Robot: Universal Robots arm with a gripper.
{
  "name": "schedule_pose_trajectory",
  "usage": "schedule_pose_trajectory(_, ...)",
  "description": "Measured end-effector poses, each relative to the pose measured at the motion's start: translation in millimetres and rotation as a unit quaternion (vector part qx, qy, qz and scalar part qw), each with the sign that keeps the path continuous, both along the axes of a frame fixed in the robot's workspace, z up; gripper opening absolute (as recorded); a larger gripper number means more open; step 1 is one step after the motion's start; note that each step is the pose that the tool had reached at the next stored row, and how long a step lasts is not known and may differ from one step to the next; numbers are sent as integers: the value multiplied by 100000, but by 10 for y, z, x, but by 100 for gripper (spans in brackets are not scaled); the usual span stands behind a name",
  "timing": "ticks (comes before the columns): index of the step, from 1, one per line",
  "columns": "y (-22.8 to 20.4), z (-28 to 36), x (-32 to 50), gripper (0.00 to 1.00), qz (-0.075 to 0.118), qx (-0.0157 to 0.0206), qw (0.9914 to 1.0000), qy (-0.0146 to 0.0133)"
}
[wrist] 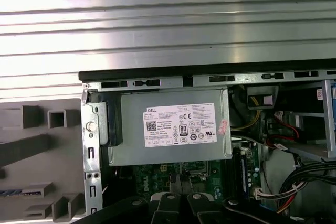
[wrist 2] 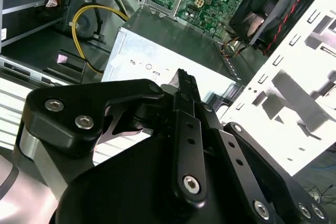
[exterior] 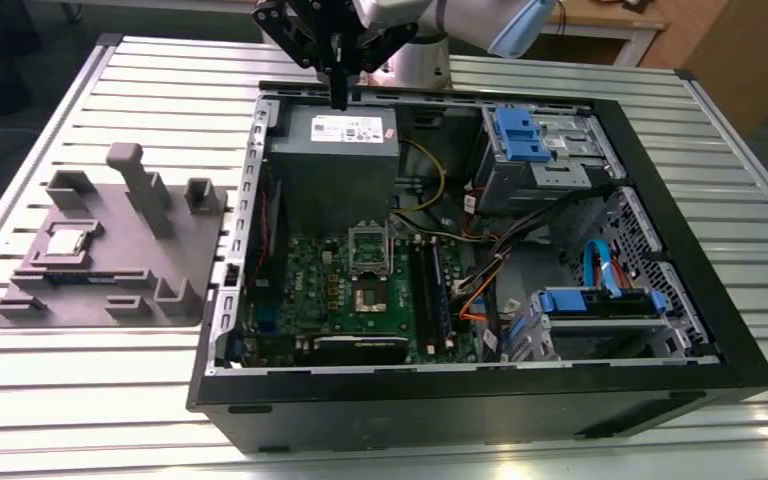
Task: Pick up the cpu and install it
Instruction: 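Reach for the cpu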
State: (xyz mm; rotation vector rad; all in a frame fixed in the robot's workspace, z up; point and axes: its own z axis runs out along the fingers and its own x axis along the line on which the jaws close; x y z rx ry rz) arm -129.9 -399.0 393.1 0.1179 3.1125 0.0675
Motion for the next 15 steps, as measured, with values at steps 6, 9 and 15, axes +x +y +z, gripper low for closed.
schedule_pose_trajectory(6, 1, -3, -61, 11, -3, 7, 100000, -6)
schedule_pose_trajectory(9, 0, -3, -72, 11, -1, 3, 100000, -3)
schedule_pose_trajectory(15, 0, -4, -99, 11, -1, 3, 100000, -4)
